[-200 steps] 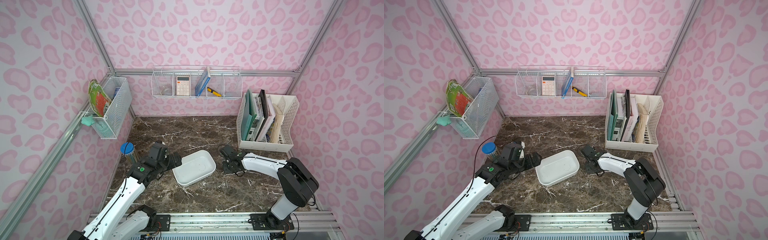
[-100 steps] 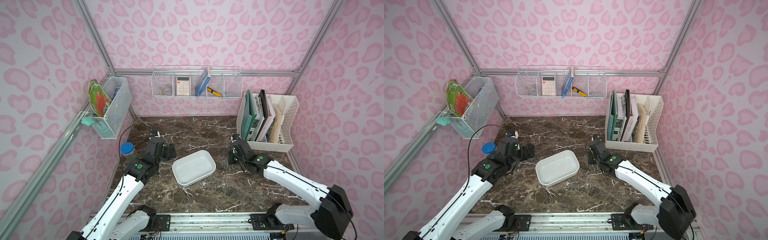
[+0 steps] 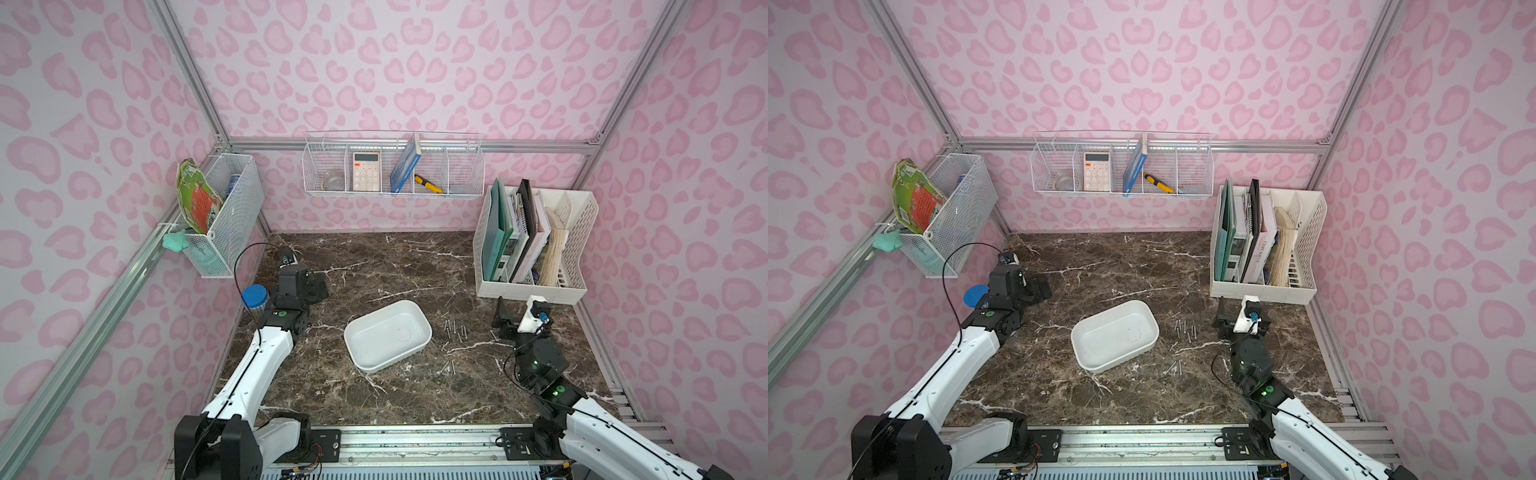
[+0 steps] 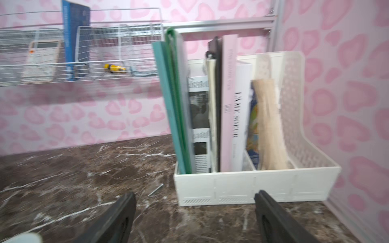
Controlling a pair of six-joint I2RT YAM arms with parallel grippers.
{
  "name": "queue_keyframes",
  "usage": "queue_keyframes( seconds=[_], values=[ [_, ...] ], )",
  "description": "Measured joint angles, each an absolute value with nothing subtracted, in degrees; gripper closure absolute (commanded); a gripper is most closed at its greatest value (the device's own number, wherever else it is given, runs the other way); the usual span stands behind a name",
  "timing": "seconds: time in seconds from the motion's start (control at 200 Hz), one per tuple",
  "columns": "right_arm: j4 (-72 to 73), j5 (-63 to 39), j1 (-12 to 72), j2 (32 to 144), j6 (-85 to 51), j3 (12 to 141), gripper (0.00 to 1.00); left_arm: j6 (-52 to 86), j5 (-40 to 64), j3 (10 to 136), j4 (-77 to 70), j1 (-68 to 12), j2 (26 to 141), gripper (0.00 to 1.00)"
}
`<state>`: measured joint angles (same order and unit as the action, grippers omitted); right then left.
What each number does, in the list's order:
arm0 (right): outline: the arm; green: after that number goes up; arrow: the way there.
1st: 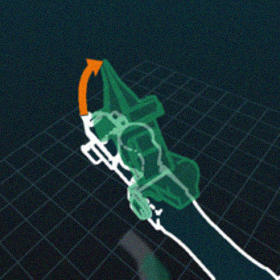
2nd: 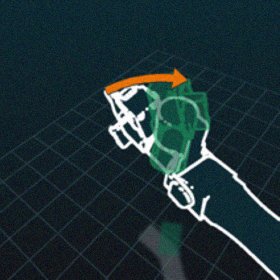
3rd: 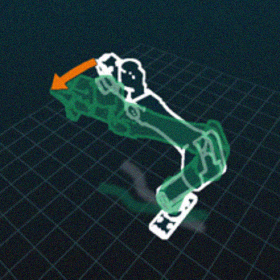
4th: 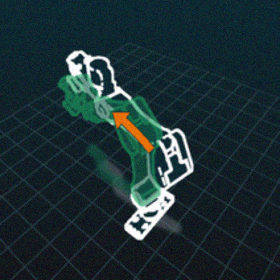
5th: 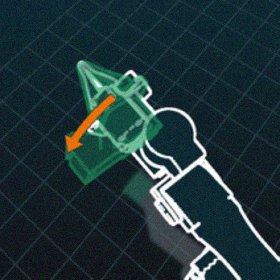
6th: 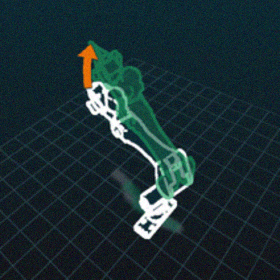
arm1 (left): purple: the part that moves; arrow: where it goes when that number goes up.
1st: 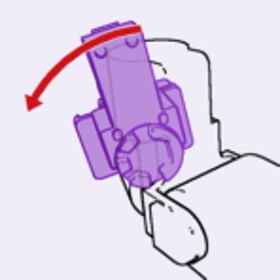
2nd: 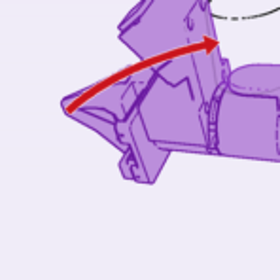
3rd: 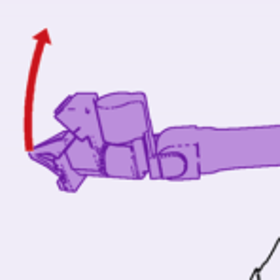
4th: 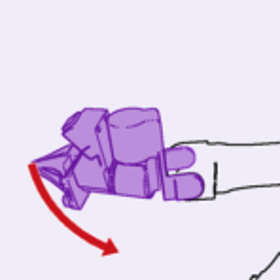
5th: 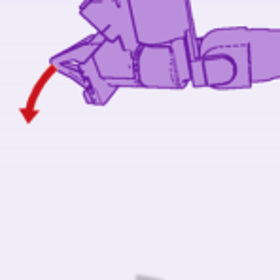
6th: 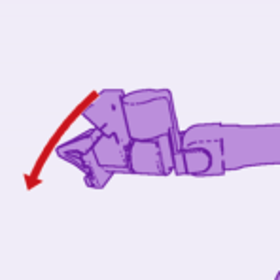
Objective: Take out the screws from the storage box
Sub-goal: Reset both arms
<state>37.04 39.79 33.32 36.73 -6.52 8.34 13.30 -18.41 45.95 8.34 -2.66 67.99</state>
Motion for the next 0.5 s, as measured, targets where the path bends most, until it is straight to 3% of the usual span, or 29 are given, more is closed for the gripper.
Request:
queue_keyframes(
  seconds=[0.255, 0.5],
  values=[
    [44.8, 34.0, 16.1, 43.6, -6.2, 4.3, 0.10, 13.1, -18.8, 39.4, -1.2, 1.7, 75.7, 0.02],
    [52.6, 28.0, 11.9, 58.3, -6.6, 3.4, 0.06, 13.0, -18.2, 35.4, -8.9, 4.0, 81.0, 0.02]
  ],
)
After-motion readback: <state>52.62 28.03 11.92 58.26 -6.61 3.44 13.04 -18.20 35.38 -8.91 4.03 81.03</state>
